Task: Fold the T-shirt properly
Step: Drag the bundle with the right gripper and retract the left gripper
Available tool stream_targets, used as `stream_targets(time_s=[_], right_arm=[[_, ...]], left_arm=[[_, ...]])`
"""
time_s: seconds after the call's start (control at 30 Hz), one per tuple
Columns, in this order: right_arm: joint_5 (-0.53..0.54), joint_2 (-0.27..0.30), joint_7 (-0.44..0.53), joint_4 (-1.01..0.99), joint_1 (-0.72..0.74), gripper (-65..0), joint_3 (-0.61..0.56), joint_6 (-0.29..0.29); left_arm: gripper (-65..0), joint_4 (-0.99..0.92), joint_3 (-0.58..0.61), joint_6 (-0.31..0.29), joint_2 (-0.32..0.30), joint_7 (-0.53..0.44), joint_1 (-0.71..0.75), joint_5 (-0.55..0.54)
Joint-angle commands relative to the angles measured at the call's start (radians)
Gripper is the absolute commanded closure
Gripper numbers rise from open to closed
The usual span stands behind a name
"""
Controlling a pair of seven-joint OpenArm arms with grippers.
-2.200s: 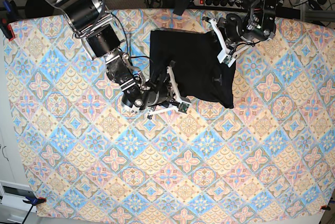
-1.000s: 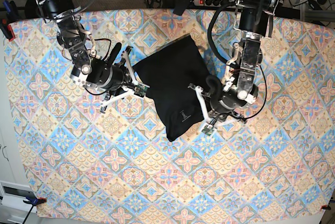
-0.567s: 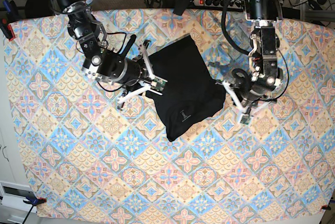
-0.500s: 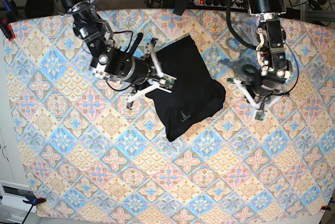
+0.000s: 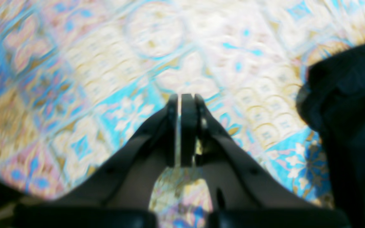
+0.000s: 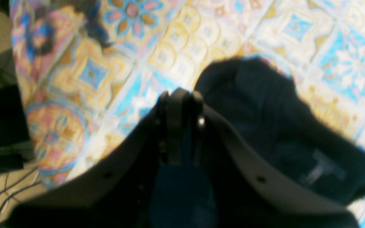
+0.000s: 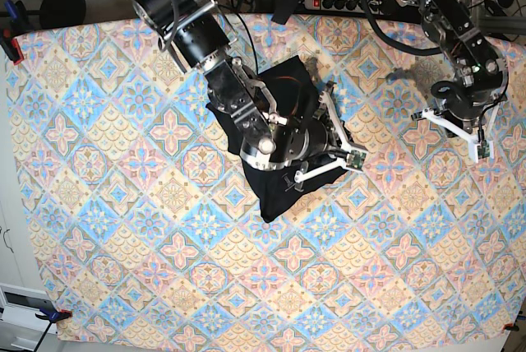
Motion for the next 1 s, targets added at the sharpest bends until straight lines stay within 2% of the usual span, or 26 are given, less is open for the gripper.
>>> stream_targets(time_s=[0.0,0.1,0.2,0.6,0.67,0.77,0.97], right_arm=[[0.002,-0.001,0.015,-0.024,0.031,-3.8,0.008,-0.005],[0.002,-0.001,0.064,-0.095,0.043,-3.3,0.008,-0.005],[0.007,-0.001,0.112,-0.179,0.071,0.0,0.008,-0.005],[0.008,-0.001,0.297,-0.432,0.111,0.0,0.017,-0.005],[0.008,-0.001,0.326,-0.474,0.111,0.0,0.043,-0.005],[0.007,-0.001,0.362,-0.526,0.111,0.0,0.08,-0.043],[0.002,-0.001,0.365,-0.557,0.111,0.0,0.193,-0.054]], left_arm=[[-2.1,0.031,-0.029,0.001,-0.005,0.001,-0.014,-0.036],[-2.1,0.036,-0.075,0.001,-0.006,0.05,-0.017,-0.111],[-2.1,0.036,-0.076,0.001,-0.006,0.058,-0.011,-0.146],[-2.1,0.036,-0.096,0.001,-0.002,0.059,-0.011,-0.152],[-2.1,0.036,-0.096,0.001,-0.002,0.059,-0.011,-0.152],[-2.1,0.036,-0.096,-0.001,-0.002,0.059,-0.011,-0.152],[-2.1,0.036,-0.096,-0.002,-0.002,0.059,-0.011,-0.152]])
